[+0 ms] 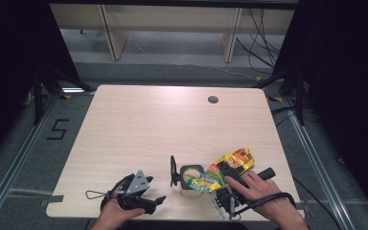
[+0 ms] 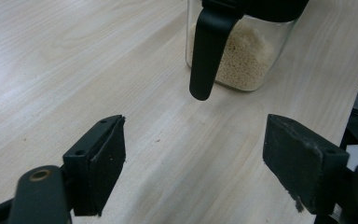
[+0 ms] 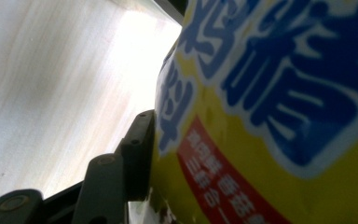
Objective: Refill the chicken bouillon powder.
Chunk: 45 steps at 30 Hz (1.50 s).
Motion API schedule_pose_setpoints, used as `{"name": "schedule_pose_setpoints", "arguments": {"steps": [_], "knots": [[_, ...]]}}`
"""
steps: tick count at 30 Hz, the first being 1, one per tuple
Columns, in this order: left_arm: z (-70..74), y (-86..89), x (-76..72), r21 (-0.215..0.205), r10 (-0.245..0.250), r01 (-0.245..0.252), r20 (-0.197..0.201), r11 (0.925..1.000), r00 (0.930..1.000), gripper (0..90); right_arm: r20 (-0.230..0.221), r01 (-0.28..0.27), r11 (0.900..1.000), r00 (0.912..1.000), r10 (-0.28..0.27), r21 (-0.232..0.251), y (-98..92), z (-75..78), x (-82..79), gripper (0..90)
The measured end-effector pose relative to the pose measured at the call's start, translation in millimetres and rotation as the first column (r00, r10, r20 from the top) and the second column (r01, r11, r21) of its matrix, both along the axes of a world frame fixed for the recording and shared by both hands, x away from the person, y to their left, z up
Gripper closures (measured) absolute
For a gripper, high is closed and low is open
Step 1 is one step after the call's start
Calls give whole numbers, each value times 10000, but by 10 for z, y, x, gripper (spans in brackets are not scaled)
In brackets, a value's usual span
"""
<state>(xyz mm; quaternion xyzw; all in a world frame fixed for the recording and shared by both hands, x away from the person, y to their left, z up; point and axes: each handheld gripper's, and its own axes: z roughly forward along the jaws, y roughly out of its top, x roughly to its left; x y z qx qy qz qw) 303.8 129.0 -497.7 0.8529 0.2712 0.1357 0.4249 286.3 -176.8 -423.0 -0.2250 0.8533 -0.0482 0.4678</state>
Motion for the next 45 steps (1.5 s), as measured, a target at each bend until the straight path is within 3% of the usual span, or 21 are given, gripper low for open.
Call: {"name": "schedule_pose_setpoints", "arguments": {"steps": [3,4,6,8,9,12,13,16,18,19,20,22,24,26,29,32,37,38,42,43,45], "knots": [[-11,-6,-11,-8,205,-205,-124,9998,9997,208,164,572,9983,9982,-574,97,-19,18,-43,504],[-14,-15,-14,-148,241,-244,-161,9996,9996,208,273,430,9990,9987,-434,155,-18,22,-39,504],[-8,-15,-15,-100,193,-195,-209,9998,9996,208,381,-699,9960,9967,721,-560,35,64,12,505],[-12,-17,-18,-133,215,-218,-181,9997,9996,208,349,-503,9986,9981,508,-167,29,39,-4,506],[-13,-16,-16,-139,241,-243,-160,9996,9996,208,347,-736,9962,9966,753,-461,57,58,18,507],[-14,-15,-19,-144,216,-218,-180,9997,9996,208,358,-545,9971,9978,565,-533,37,55,39,507],[-15,-17,-19,-136,201,-204,-203,9997,9996,208,385,409,9992,9984,-409,6,-11,21,-7,507],[-14,-20,-13,-116,206,-208,-173,9997,9996,208,444,390,9992,9983,-387,-66,-30,25,26,507],[-15,-18,-15,-142,222,-225,-182,9996,9996,208,343,-547,9975,9978,563,-449,-4,65,79,508],[-15,-16,-12,-127,223,-225,-159,9997,9996,208,339,-532,9979,9979,544,-364,-11,65,79,508],[-13,-12,-6,-62,196,-196,-73,9998,9998,208,255,605,9979,9978,-610,223,-58,20,20,508],[-13,-15,-18,-155,229,-232,-182,9996,9996,208,134,747,9960,9971,-754,487,-74,22,18,508],[-14,-16,-15,-162,231,-234,-164,9996,9996,208,424,-454,9987,9980,463,-224,-34,95,82,508],[-14,-15,-15,-155,252,-255,-170,9996,9995,208,274,-610,9979,9977,616,-220,-45,87,107,508],[-7,-7,-11,-93,139,-141,-154,9999,9998,208,33,-146,9996,9999,145,235,-89,78,99,508],[-3,-1,-3,-19,31,-31,-44,10000,10000,208,-155,-574,9978,9982,580,344,-116,97,161,508],[-2,-1,-2,-17,25,-25,-38,10000,10000,208,-551,-15,9971,9985,57,764,-188,70,191,509],[-1,1,-1,-9,1,-1,-22,10000,10000,208,-517,-287,9967,9981,326,754,-194,91,209,508],[-7,-5,-15,-107,205,-207,-188,9997,9996,208,-954,-188,9916,9950,312,1280,-246,92,243,509],[-7,-6,-17,-126,201,-203,-187,9997,9996,208,-1100,349,9851,9938,-164,1682,-280,63,225,509],[-6,-6,-15,-123,206,-208,-198,9997,9996,208,-1124,49,9841,9935,154,1775,-295,65,277,510]]}}
